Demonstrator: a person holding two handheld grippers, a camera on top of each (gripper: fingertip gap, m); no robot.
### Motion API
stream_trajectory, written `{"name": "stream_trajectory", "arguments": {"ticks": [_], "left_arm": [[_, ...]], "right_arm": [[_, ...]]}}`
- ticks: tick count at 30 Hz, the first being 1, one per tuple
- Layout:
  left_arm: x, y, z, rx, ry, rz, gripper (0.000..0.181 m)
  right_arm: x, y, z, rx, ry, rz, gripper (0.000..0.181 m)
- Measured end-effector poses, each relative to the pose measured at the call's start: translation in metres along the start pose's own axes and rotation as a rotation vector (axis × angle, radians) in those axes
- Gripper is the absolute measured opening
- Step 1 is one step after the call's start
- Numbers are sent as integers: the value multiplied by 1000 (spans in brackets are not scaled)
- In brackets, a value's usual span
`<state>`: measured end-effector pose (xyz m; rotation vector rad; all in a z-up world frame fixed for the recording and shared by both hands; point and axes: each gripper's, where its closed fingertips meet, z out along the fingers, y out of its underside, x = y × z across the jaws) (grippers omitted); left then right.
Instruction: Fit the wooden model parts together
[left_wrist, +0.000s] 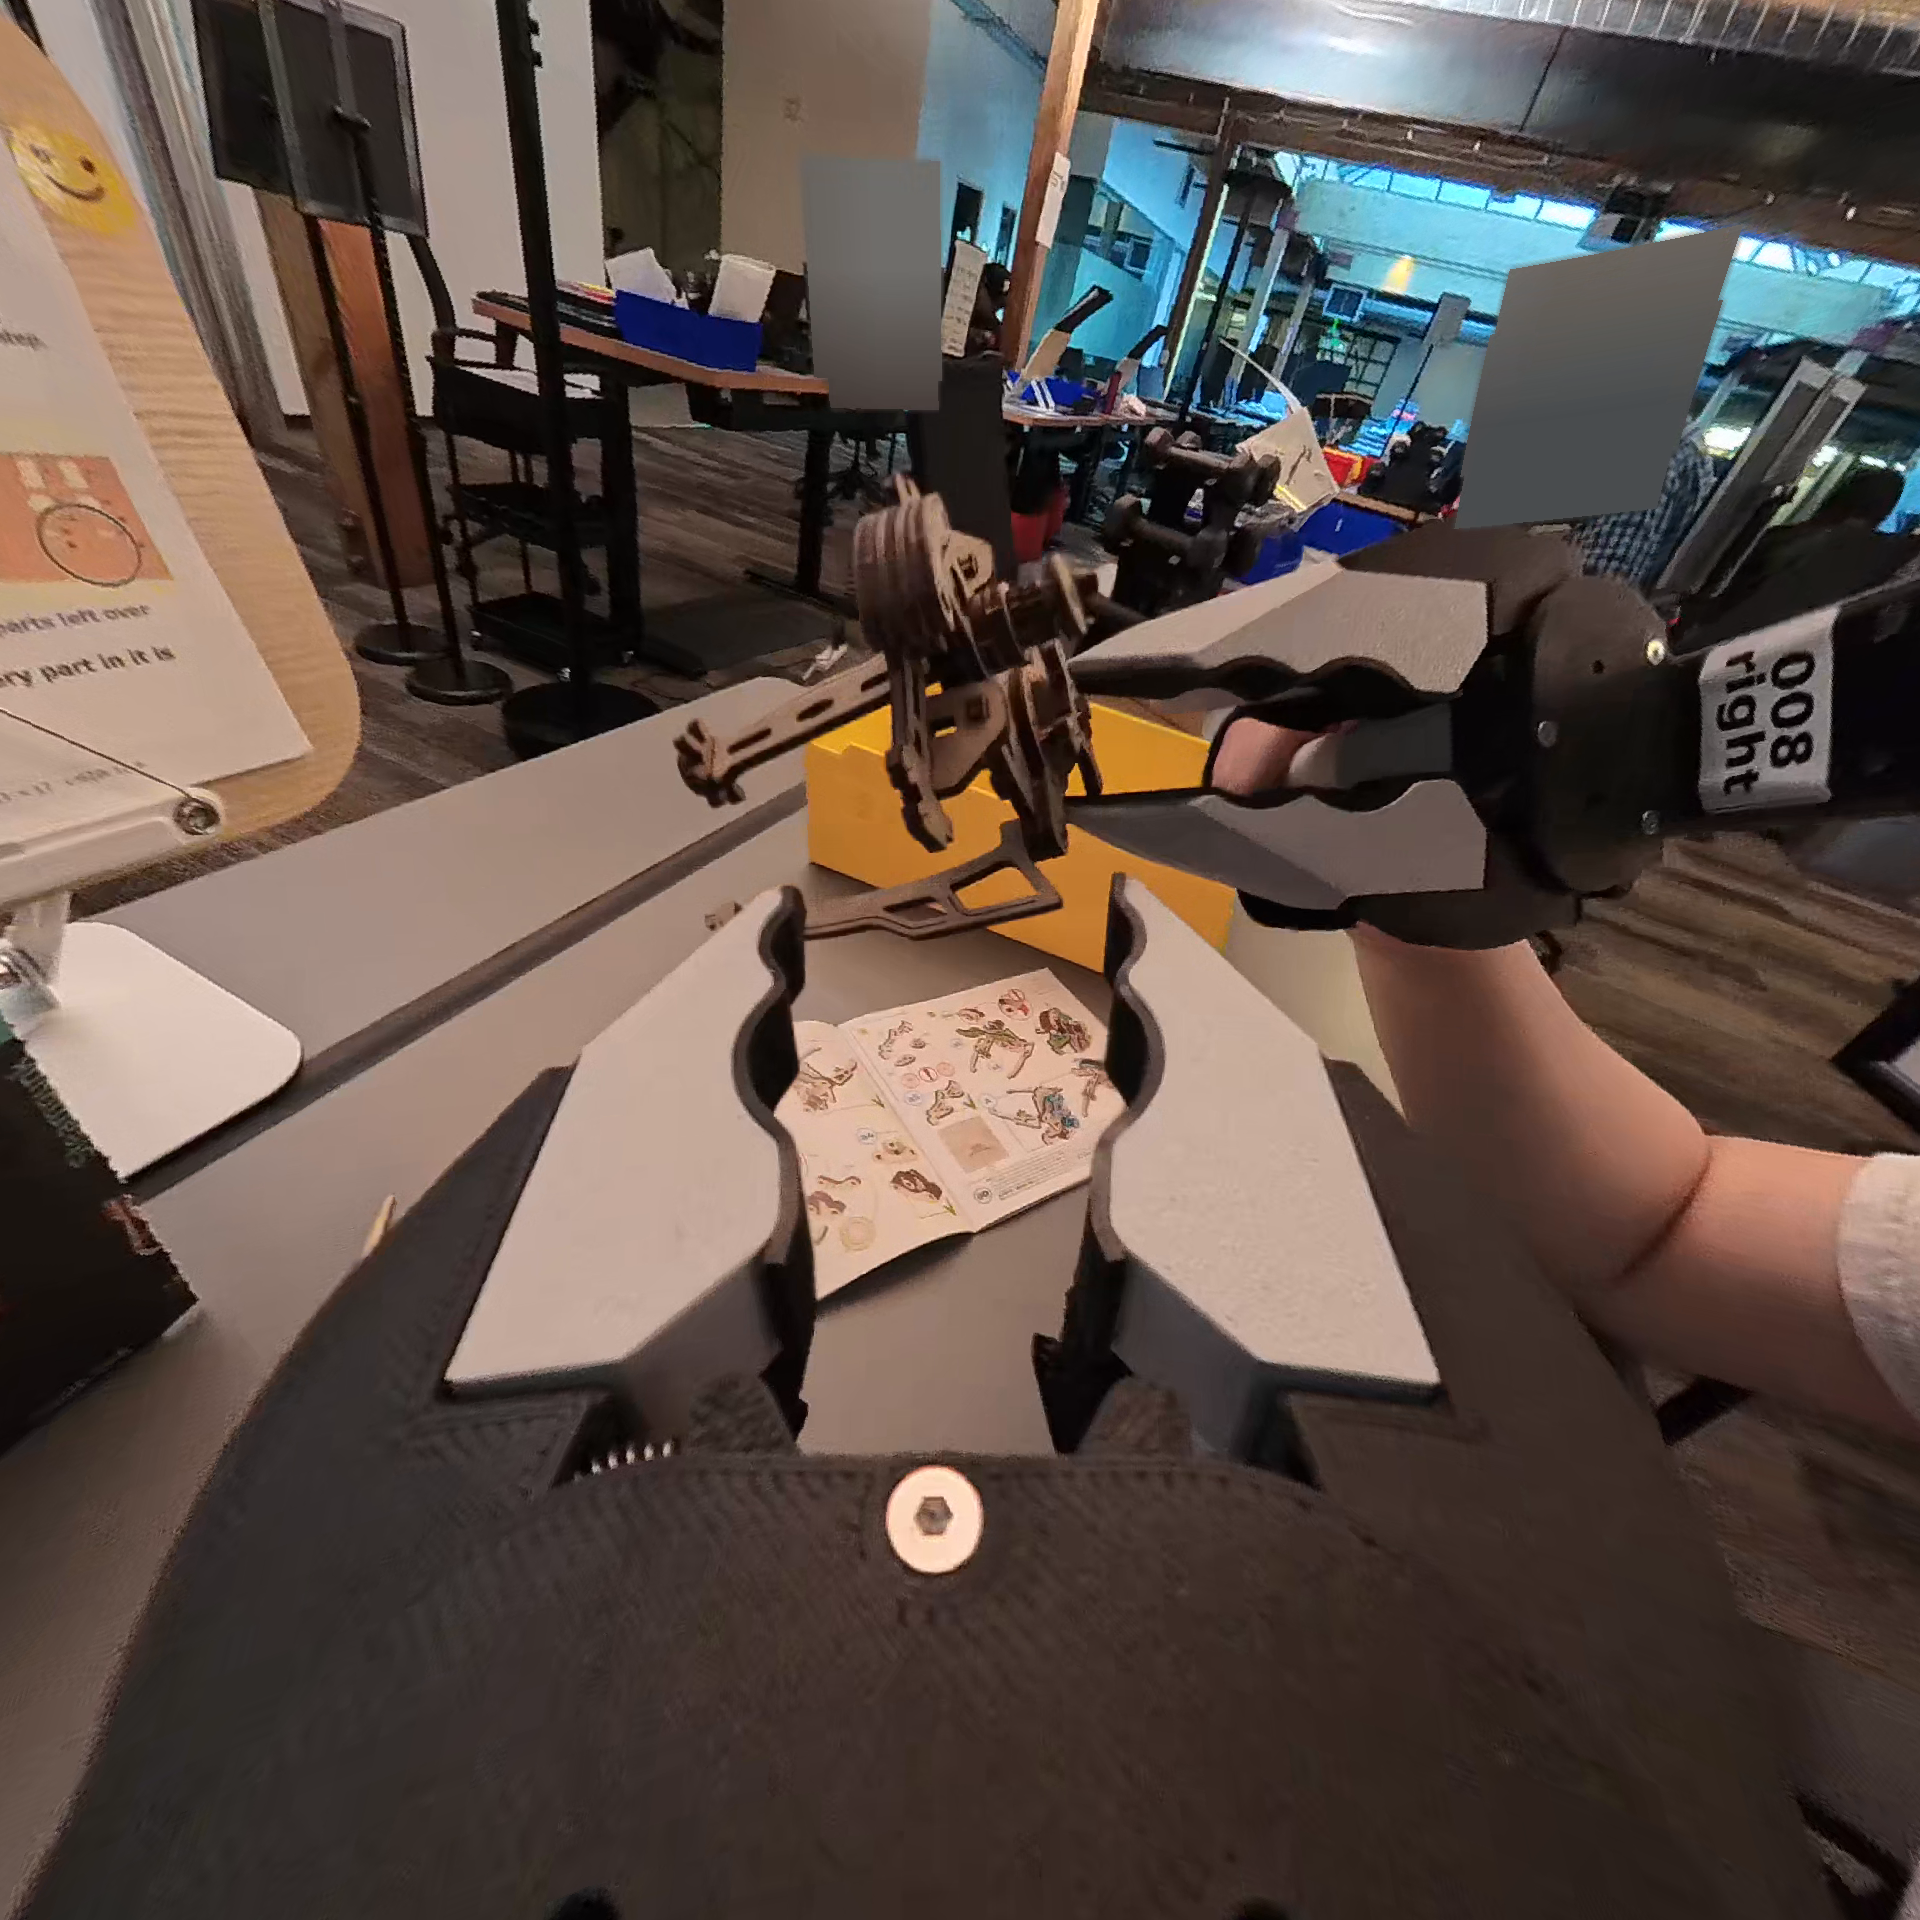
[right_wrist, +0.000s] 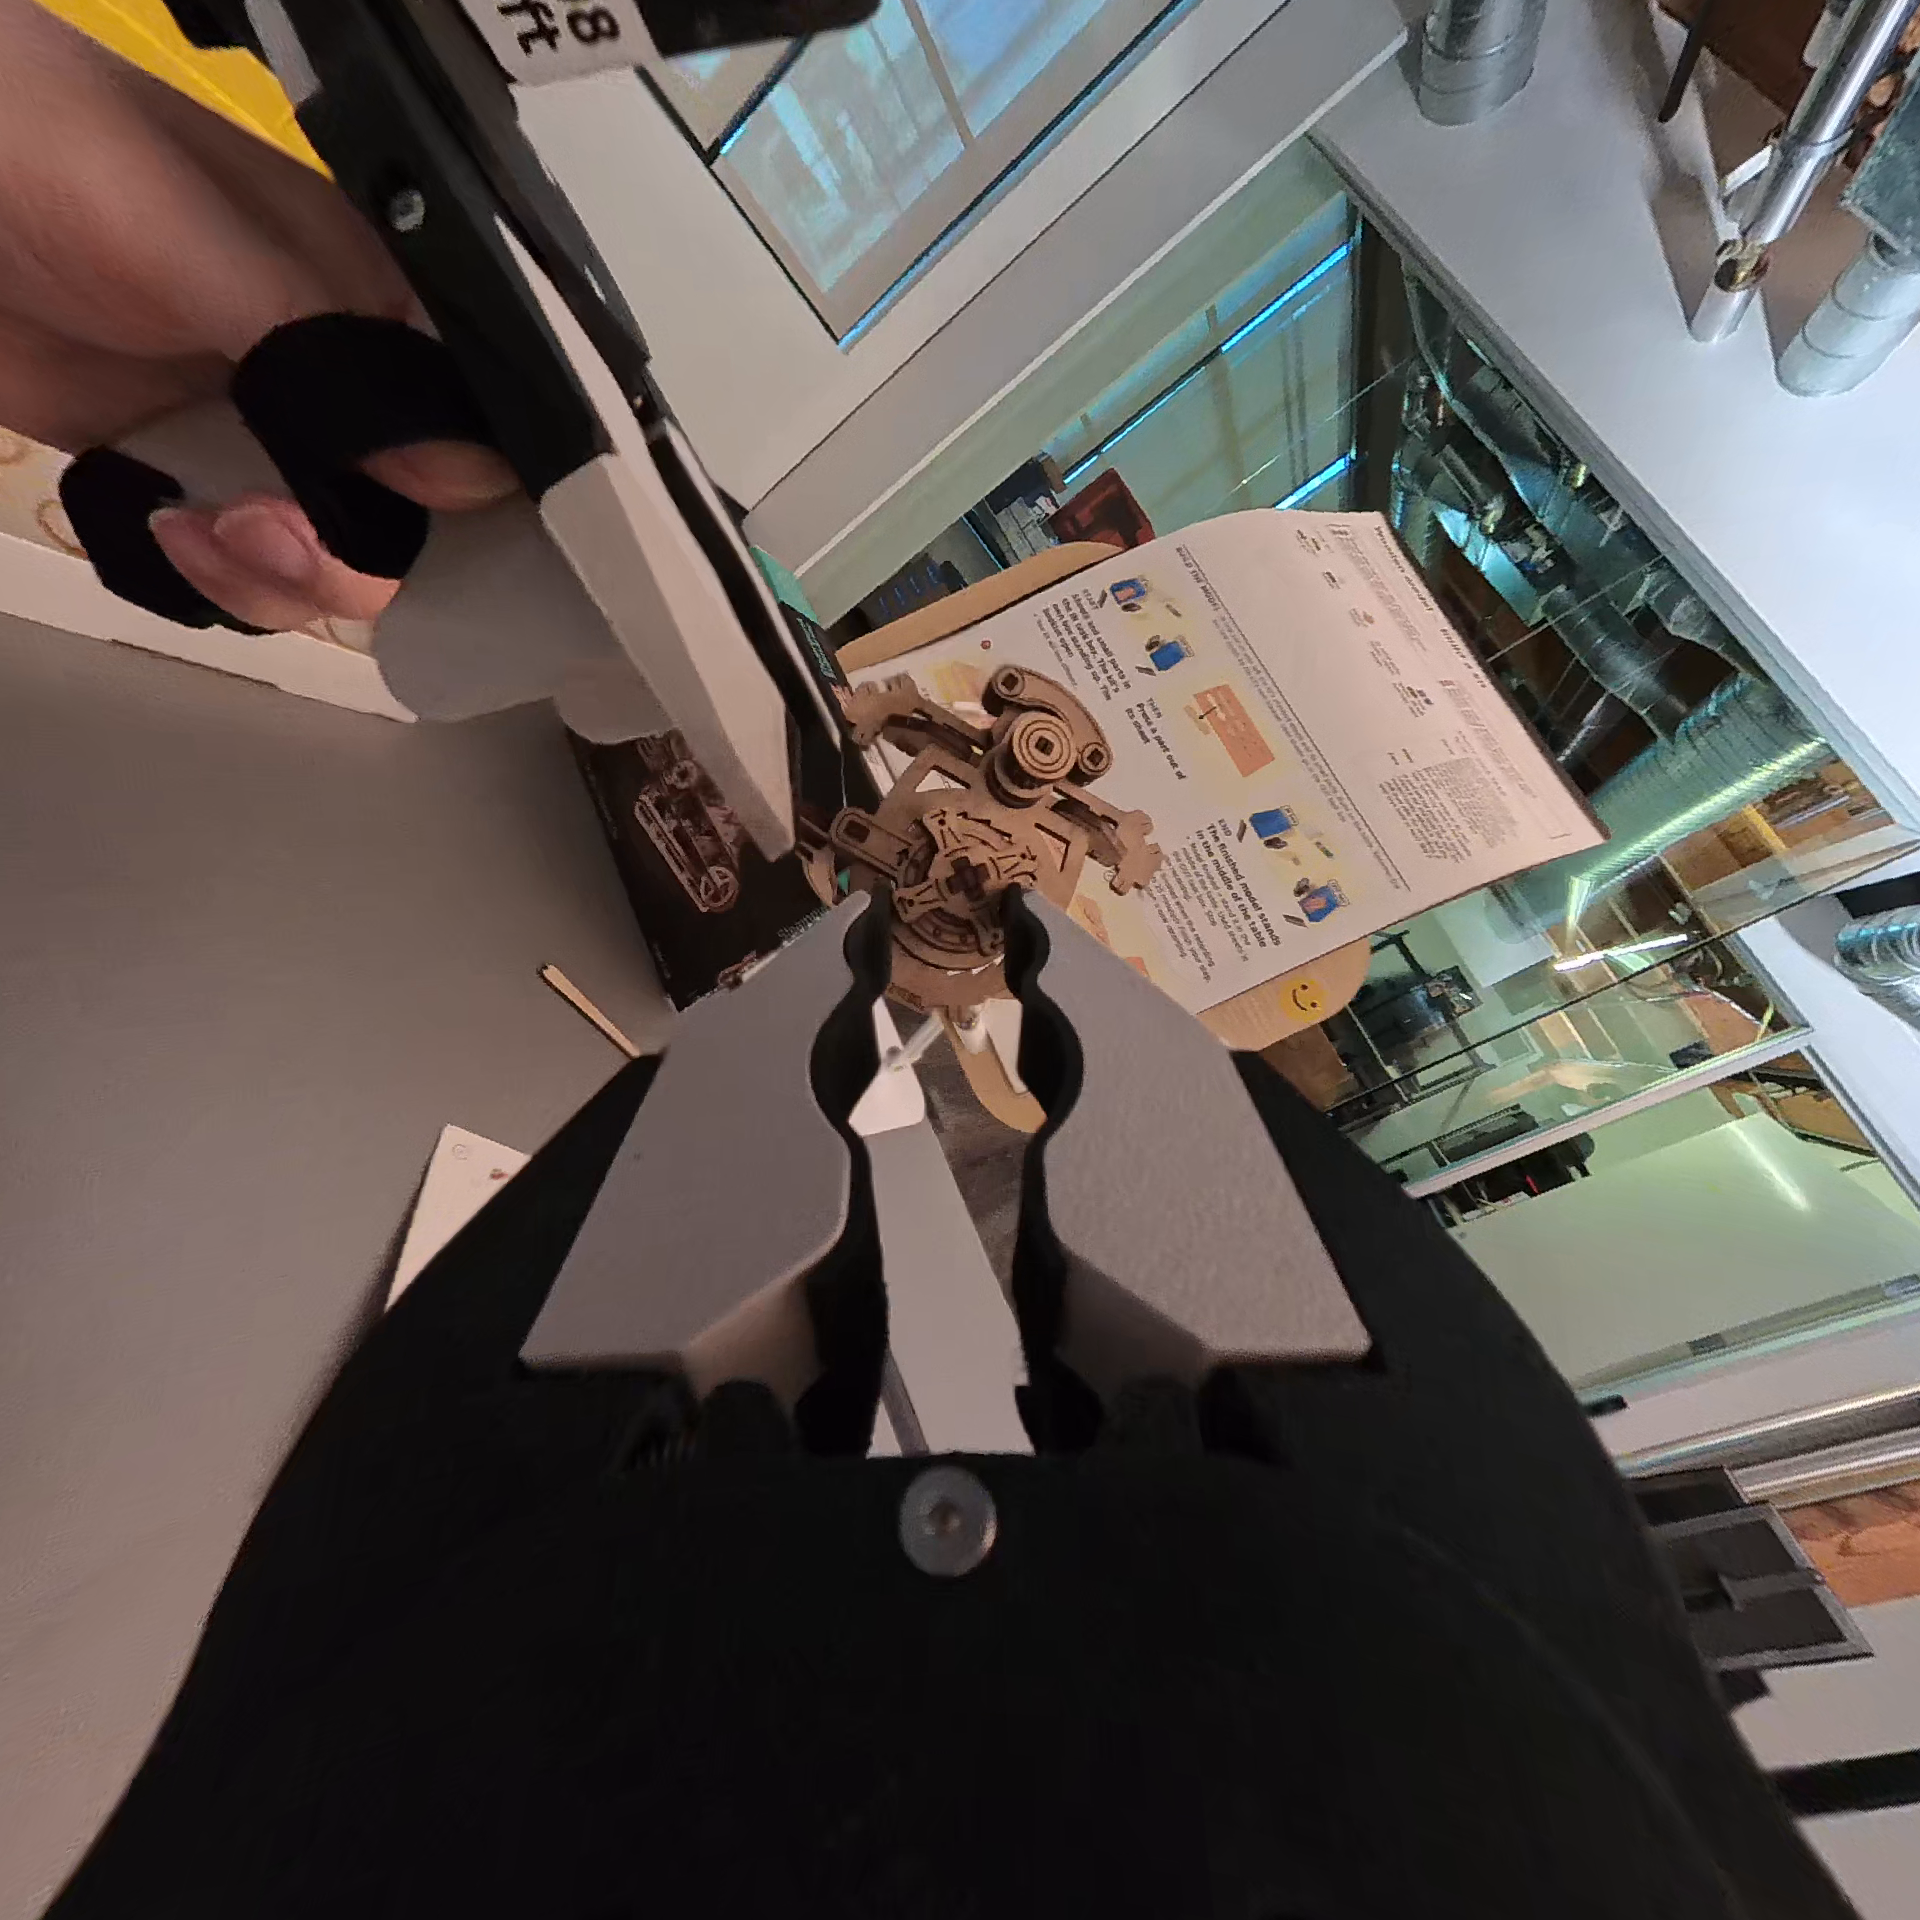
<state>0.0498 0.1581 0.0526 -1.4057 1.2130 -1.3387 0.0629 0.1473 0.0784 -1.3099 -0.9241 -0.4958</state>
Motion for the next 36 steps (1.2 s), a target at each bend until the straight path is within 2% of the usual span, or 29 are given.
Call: {"name": "stream_trajectory", "arguments": {"ticks": [3,12,19,26,32,36], "left_arm": [[0,-1,-1,9,14,-44,51],[4,2,5,33,86,-168,52],[25,-8,6,131,391,-466,56],[24,-20,1,246,484,-604,56],[22,-29,-6,314,541,-661,37],[26,-28,-8,297,556,-639,20]], "right_arm": [[3,1,1,-8,35,-27,19],[21,1,-4,33,102,66,19],[27,3,-4,89,106,187,19],[16,-12,-2,171,69,212,19],[5,-21,-2,217,66,130,19],[1,-19,2,214,69,98,19]]}}
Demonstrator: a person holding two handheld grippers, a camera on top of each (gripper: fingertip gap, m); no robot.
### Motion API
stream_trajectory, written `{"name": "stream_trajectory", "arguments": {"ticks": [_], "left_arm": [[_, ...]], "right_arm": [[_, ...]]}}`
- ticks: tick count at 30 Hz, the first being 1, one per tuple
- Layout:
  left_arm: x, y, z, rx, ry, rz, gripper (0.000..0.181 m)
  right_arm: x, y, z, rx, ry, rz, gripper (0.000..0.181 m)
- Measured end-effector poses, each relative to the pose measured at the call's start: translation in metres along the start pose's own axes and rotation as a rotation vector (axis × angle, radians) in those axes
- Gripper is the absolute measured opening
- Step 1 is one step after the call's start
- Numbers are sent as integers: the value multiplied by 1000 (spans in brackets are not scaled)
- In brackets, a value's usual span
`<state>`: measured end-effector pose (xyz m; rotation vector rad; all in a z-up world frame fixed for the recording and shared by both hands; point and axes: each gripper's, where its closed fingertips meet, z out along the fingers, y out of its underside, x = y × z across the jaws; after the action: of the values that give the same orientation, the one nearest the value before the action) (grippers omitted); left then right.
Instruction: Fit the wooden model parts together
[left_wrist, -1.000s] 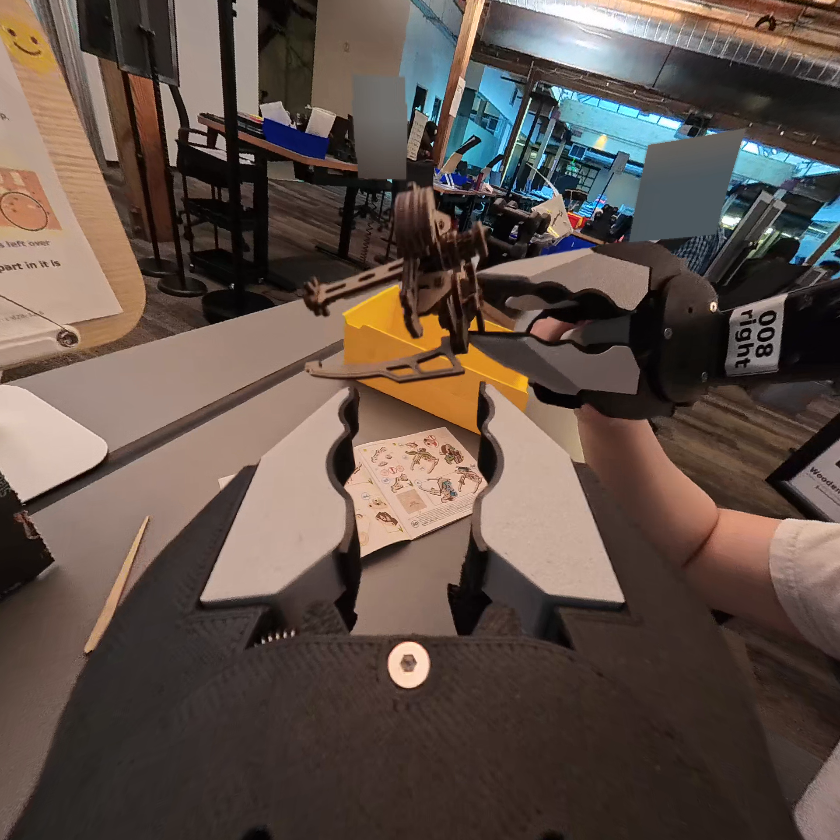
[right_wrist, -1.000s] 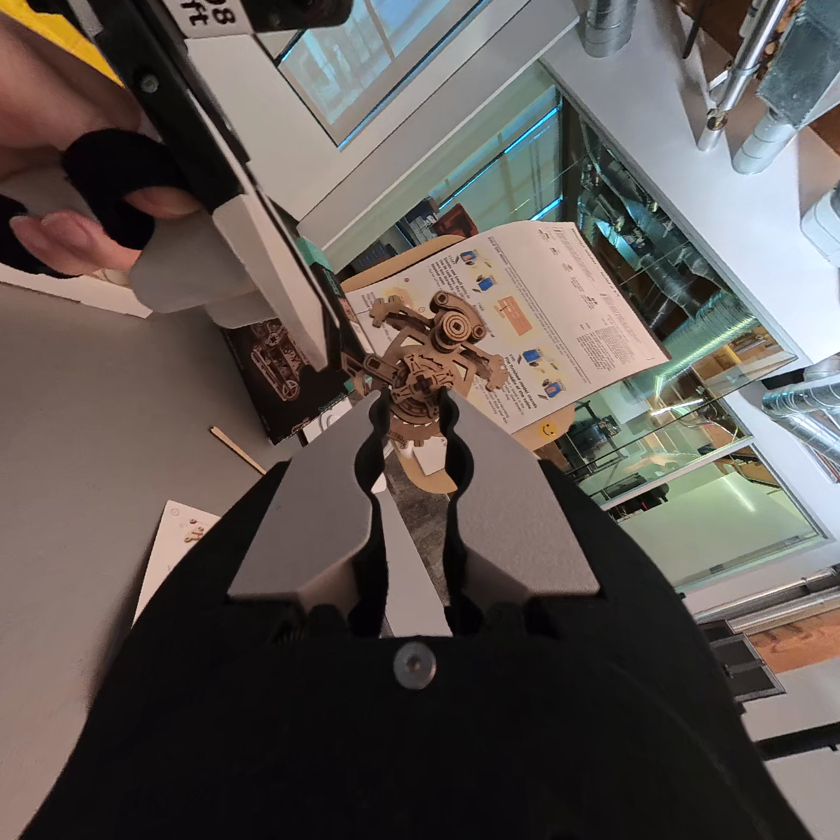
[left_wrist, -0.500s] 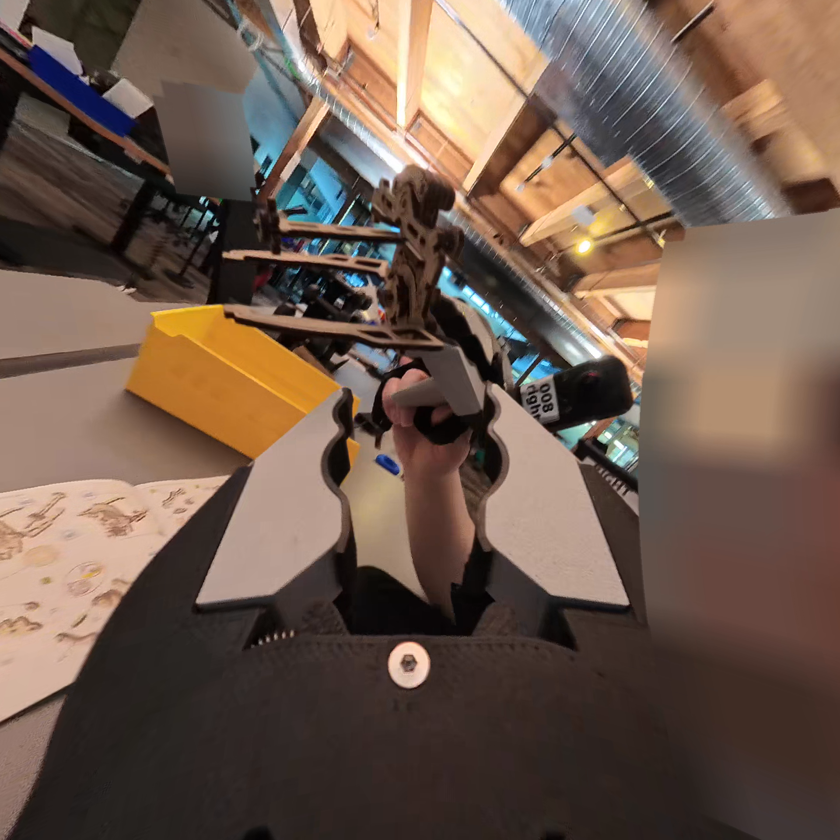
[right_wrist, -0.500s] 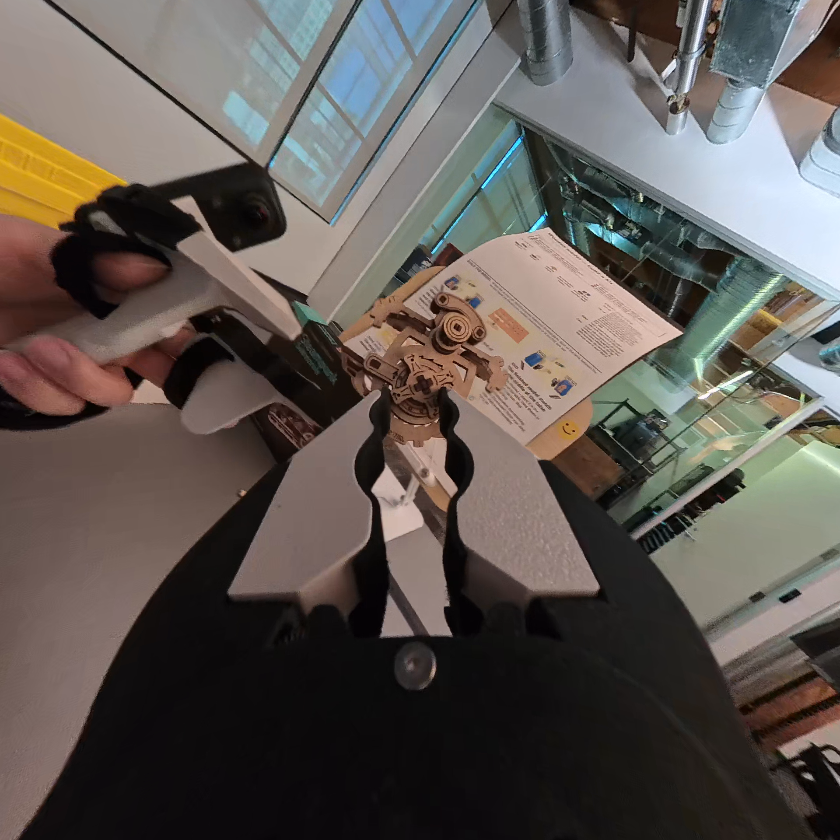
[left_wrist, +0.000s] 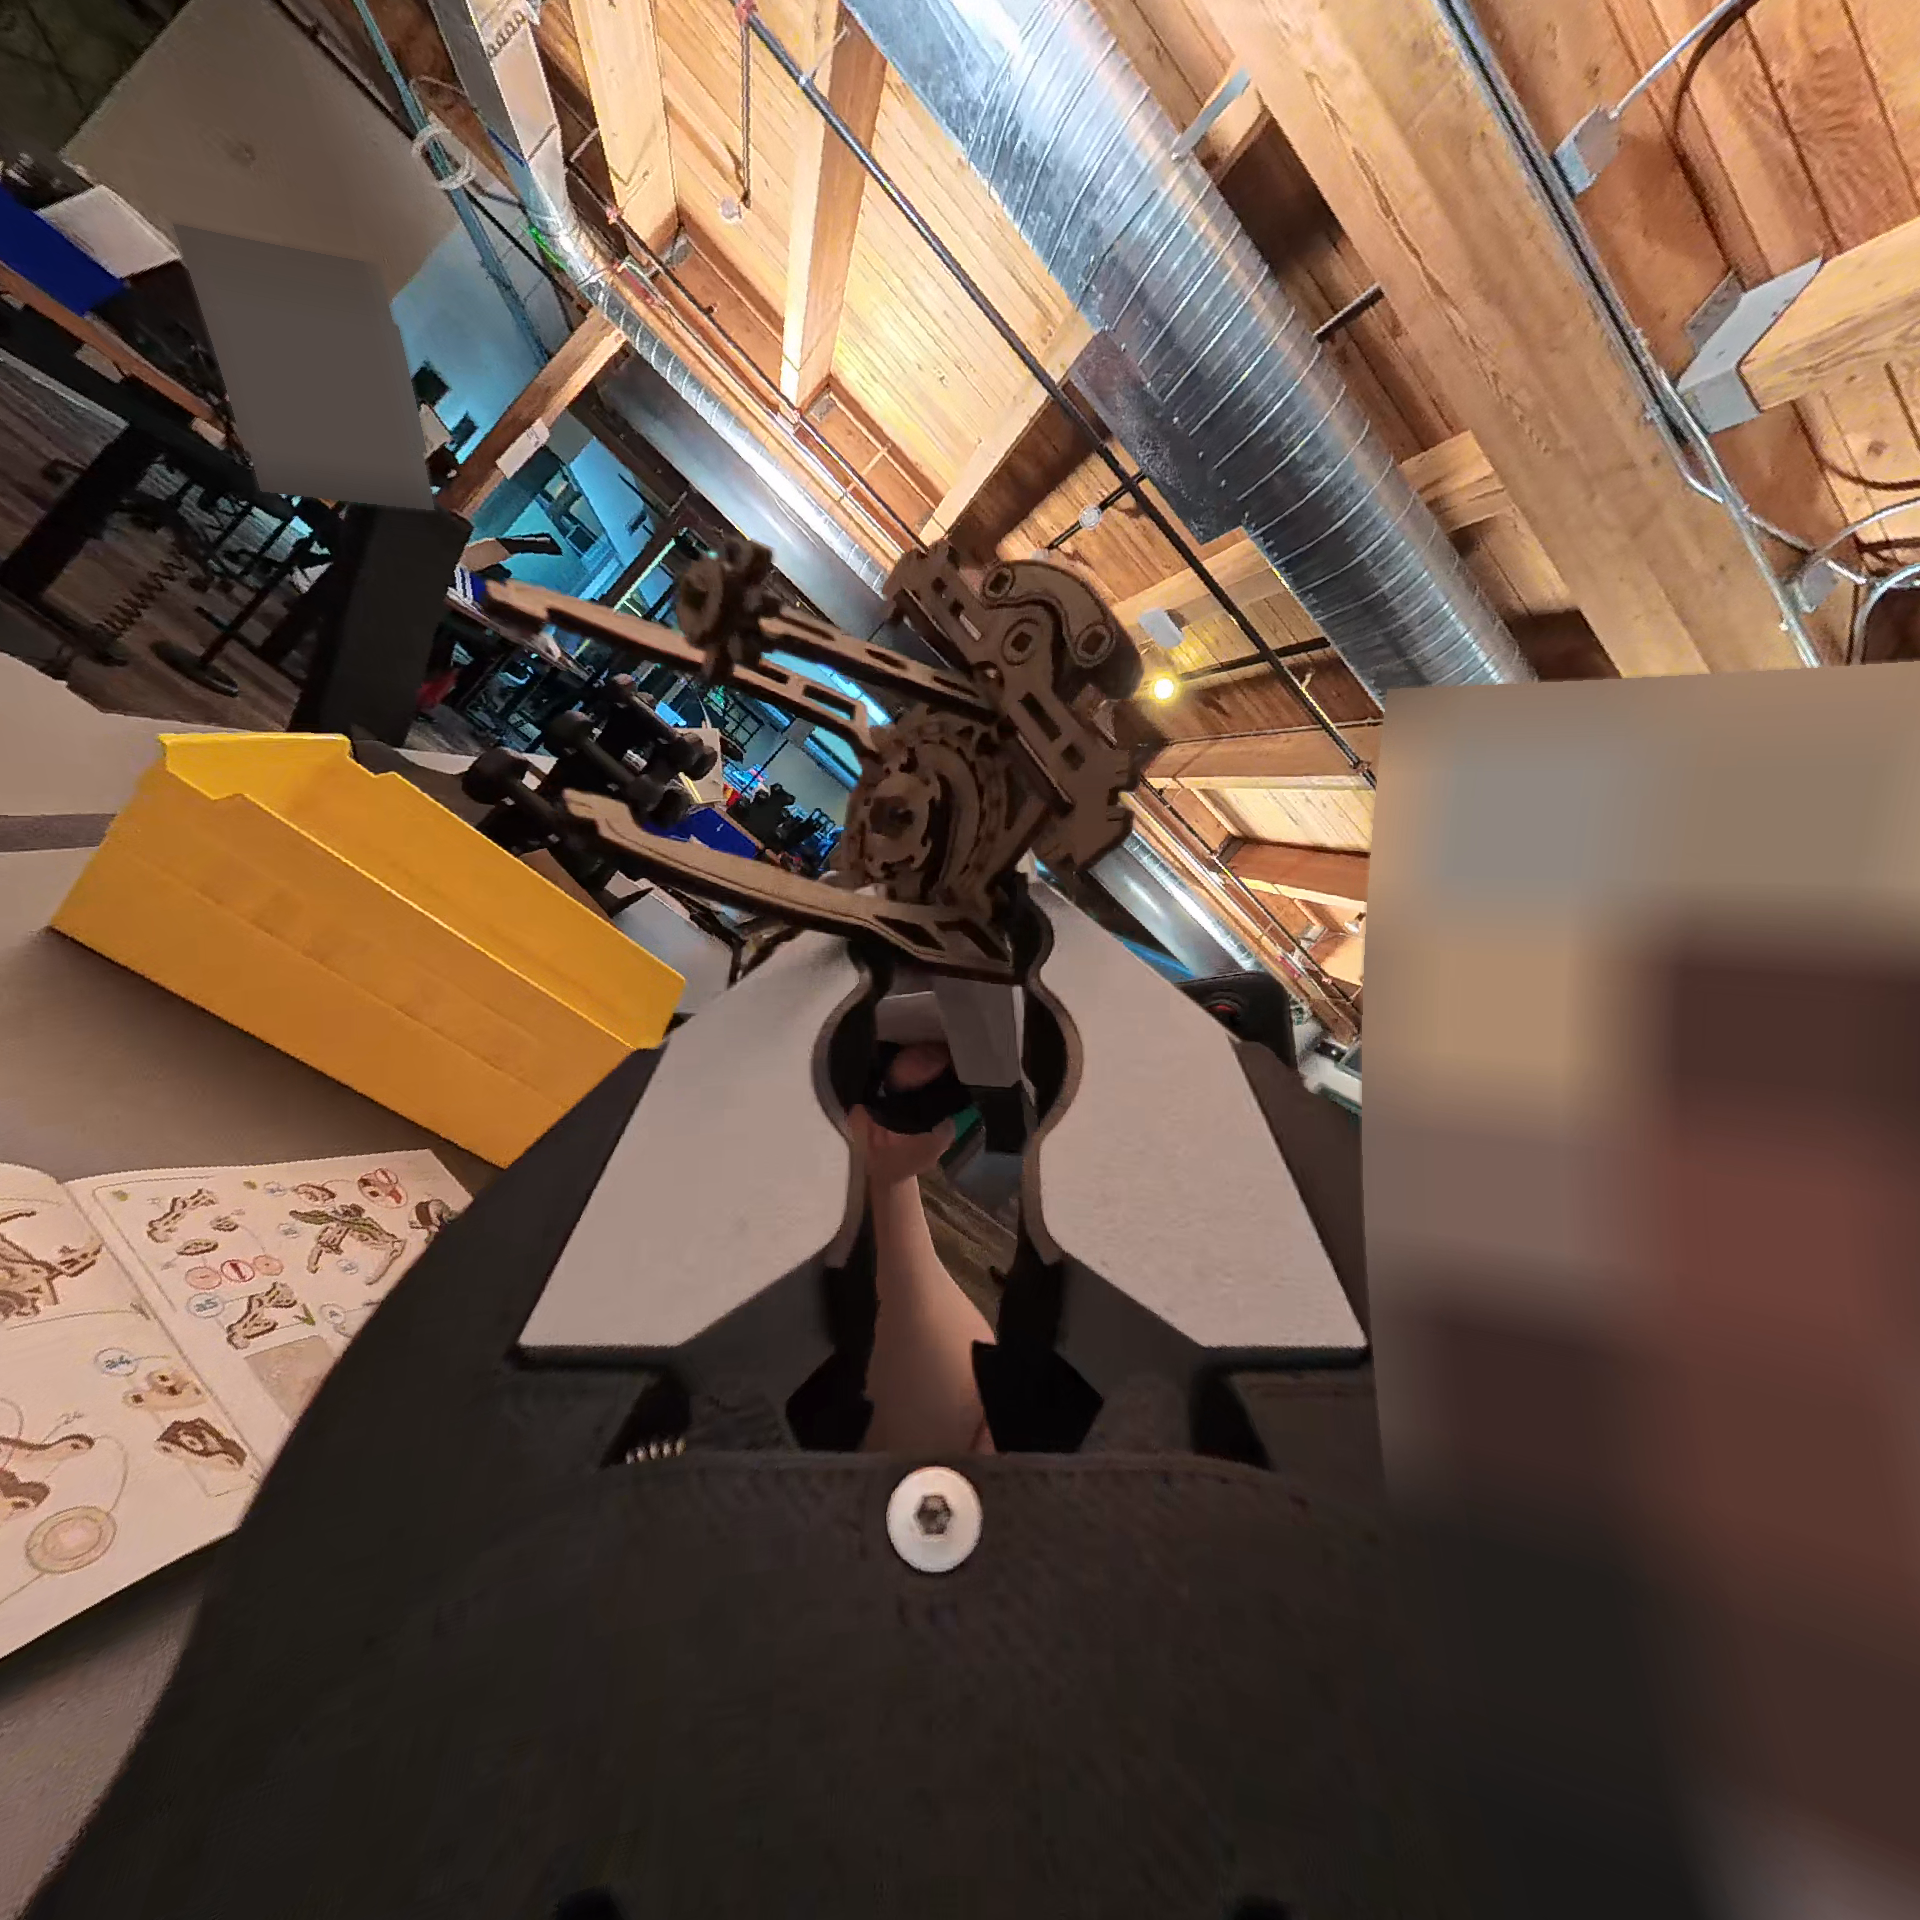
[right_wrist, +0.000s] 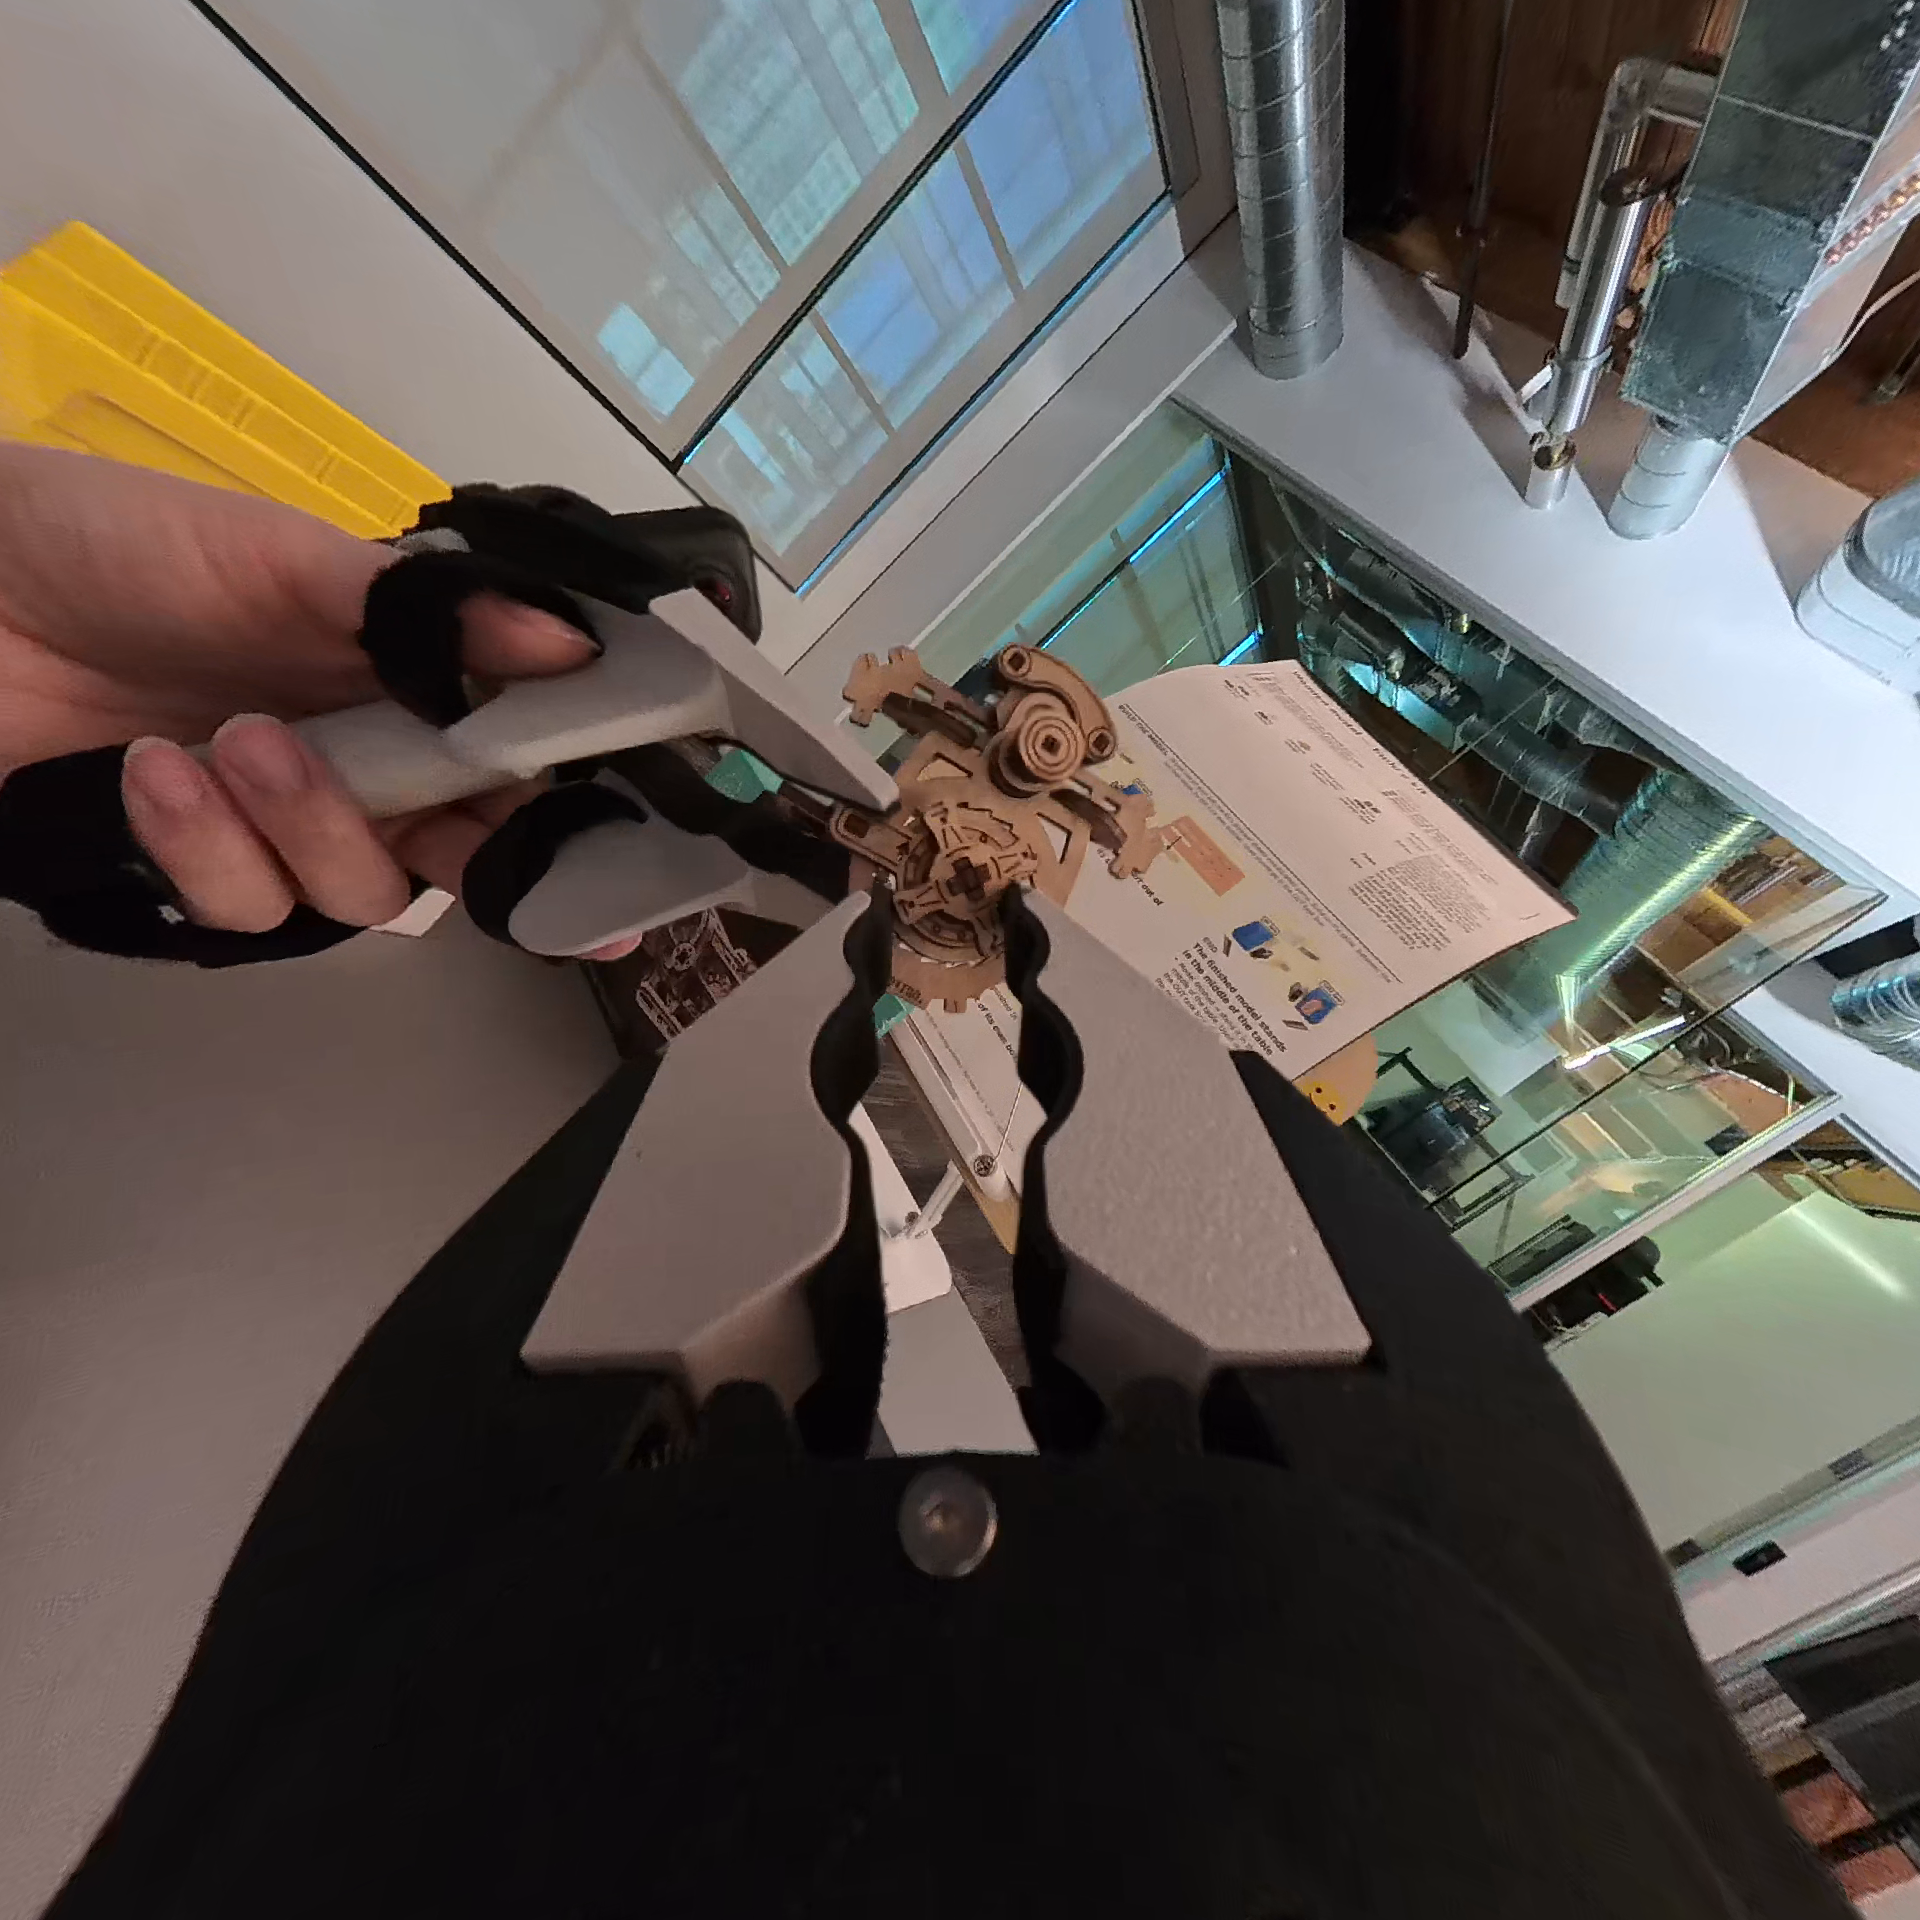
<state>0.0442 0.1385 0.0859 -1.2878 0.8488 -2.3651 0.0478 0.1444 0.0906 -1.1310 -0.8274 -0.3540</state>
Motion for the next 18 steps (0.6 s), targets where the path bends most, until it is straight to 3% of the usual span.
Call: {"name": "stream_trajectory", "arguments": {"ticks": [5,10,13,18], "left_arm": [[-4,-1,-3,-21,-38,13,19],[-22,-1,-9,-54,-157,48,18],[-33,8,-12,-128,-214,35,18],[-64,38,-26,-376,-389,50,18]], "right_arm": [[-4,4,-2,-9,-86,34,26],[6,21,-25,-128,-202,19,31],[14,40,-37,-219,-227,27,44],[-2,51,-43,-301,-304,-64,66]]}}
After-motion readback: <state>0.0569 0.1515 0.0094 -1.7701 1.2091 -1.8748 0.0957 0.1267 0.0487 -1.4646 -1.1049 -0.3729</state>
